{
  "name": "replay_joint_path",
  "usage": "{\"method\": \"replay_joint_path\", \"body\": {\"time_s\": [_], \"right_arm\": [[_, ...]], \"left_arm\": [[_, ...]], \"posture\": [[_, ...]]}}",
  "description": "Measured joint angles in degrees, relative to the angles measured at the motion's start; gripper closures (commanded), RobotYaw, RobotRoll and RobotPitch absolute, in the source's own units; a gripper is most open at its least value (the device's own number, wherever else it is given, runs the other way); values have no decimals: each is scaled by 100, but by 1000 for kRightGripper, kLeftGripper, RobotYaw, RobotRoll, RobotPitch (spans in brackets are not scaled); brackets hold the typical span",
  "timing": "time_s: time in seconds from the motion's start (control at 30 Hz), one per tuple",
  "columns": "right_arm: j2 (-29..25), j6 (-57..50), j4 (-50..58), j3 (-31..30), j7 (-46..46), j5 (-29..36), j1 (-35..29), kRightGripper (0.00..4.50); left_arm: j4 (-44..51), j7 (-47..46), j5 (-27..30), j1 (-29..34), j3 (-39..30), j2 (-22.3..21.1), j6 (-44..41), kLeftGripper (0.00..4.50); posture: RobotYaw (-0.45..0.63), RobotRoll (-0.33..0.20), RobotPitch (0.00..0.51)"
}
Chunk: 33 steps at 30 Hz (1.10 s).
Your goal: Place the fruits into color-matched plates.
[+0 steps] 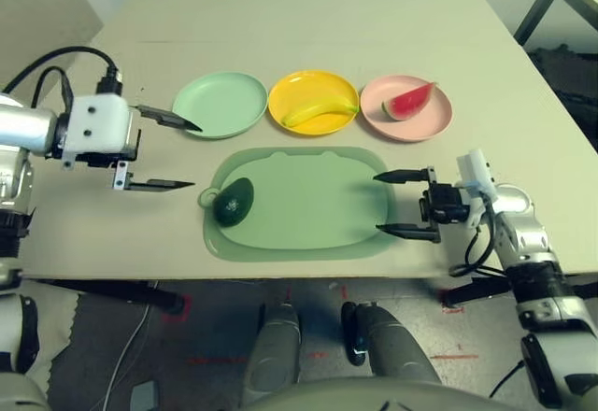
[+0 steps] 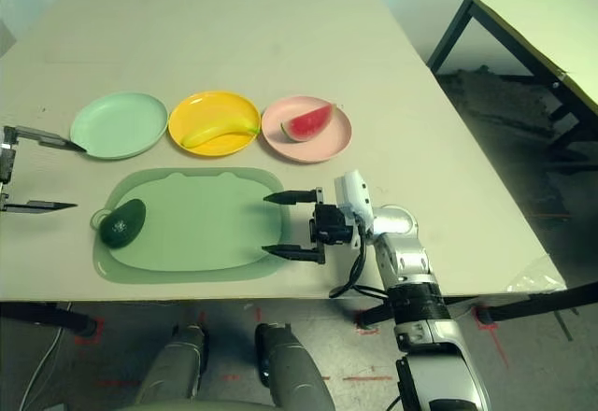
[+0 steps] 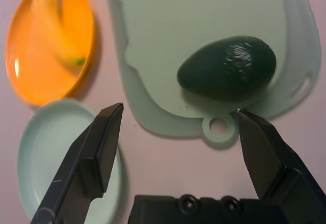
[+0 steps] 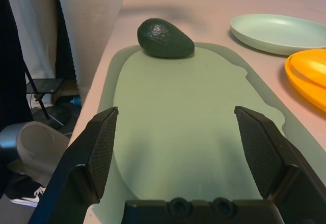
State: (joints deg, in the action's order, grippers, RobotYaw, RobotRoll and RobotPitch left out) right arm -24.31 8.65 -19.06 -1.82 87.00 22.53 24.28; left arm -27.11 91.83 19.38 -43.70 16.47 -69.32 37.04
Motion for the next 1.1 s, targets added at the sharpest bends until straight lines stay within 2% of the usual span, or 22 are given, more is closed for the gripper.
{"method": "replay_joint_path", "body": {"time_s": [0.1,0.23,0.47,0.83,1.1], "right_arm": [[34,-1,45,-80,-61,0,-21,20],[62,-2,130,-139,-200,0,-141,20],[58,-116,536,-178,-470,8,-360,20],[48,-266,762,-179,-724,20,-410,20],[53,-306,852,-183,-819,21,-410,20]], "left_arm": [[-141,0,176,-567,956,-169,749,0],[-423,1,402,-1186,1930,-178,1413,0],[-471,2,767,-1764,3309,-302,2273,0],[-474,4,997,-2420,4614,-345,2826,0],[-731,7,974,-2513,4970,-287,3177,0]], "posture": [[-12,0,161],[-39,0,162],[-73,0,163],[-99,0,168],[-104,0,167]]}}
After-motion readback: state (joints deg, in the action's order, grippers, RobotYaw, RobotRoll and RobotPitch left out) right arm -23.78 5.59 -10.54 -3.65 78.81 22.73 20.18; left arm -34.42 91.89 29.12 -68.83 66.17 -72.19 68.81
